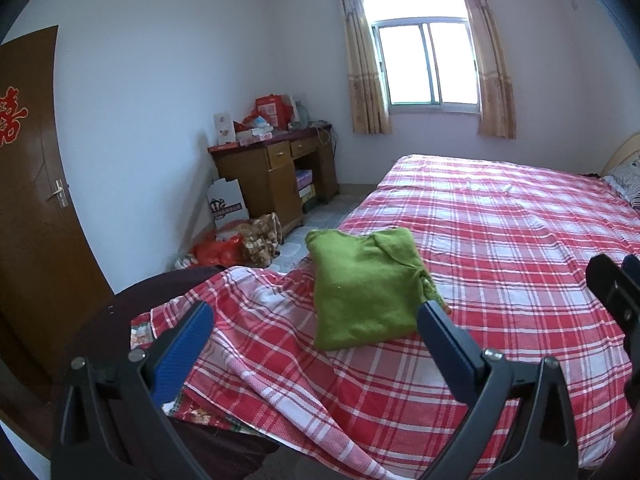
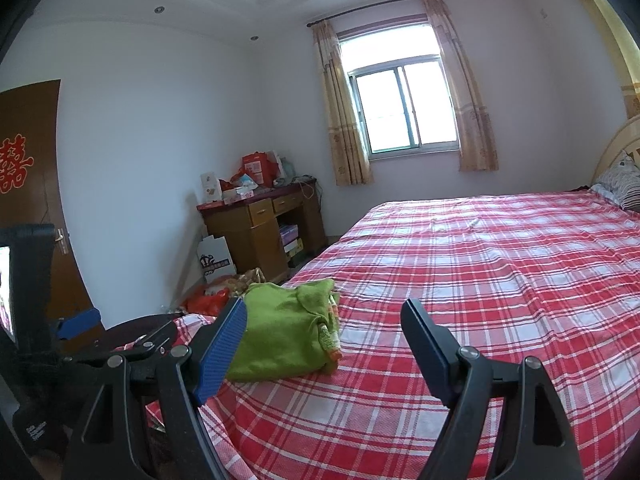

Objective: Fold small clothes

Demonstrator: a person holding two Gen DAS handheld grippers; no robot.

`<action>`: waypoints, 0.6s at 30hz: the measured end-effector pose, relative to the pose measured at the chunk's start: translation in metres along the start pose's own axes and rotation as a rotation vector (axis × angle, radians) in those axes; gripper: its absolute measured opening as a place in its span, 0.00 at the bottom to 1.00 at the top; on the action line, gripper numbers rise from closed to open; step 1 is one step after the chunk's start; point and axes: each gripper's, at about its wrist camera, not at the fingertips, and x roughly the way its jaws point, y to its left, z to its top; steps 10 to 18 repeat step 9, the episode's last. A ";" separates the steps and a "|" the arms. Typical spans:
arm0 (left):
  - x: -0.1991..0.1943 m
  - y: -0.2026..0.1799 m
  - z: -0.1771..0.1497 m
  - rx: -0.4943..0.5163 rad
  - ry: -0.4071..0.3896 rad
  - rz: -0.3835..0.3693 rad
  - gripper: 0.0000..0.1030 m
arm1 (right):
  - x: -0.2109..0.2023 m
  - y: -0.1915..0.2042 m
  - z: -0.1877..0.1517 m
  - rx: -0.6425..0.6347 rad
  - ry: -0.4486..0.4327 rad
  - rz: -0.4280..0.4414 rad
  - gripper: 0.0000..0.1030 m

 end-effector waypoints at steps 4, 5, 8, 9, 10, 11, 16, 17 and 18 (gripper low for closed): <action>0.003 -0.002 -0.001 0.011 0.011 0.013 1.00 | 0.002 -0.001 -0.001 0.006 0.008 -0.001 0.78; 0.004 -0.001 -0.001 0.009 0.015 0.014 1.00 | 0.003 -0.001 -0.001 0.008 0.010 -0.002 0.78; 0.009 0.001 -0.002 -0.005 0.030 0.014 1.00 | 0.005 -0.002 -0.002 0.012 0.016 -0.002 0.78; 0.010 0.002 -0.002 -0.009 0.035 0.016 1.00 | 0.006 -0.003 -0.003 0.012 0.017 -0.002 0.78; 0.010 0.002 -0.002 -0.009 0.035 0.016 1.00 | 0.006 -0.003 -0.003 0.012 0.017 -0.002 0.78; 0.010 0.002 -0.002 -0.009 0.035 0.016 1.00 | 0.006 -0.003 -0.003 0.012 0.017 -0.002 0.78; 0.010 0.002 -0.002 -0.009 0.035 0.016 1.00 | 0.006 -0.003 -0.003 0.012 0.017 -0.002 0.78; 0.010 0.002 -0.002 -0.009 0.035 0.016 1.00 | 0.006 -0.003 -0.003 0.012 0.017 -0.002 0.78; 0.010 0.002 -0.002 -0.009 0.035 0.016 1.00 | 0.006 -0.003 -0.003 0.012 0.017 -0.002 0.78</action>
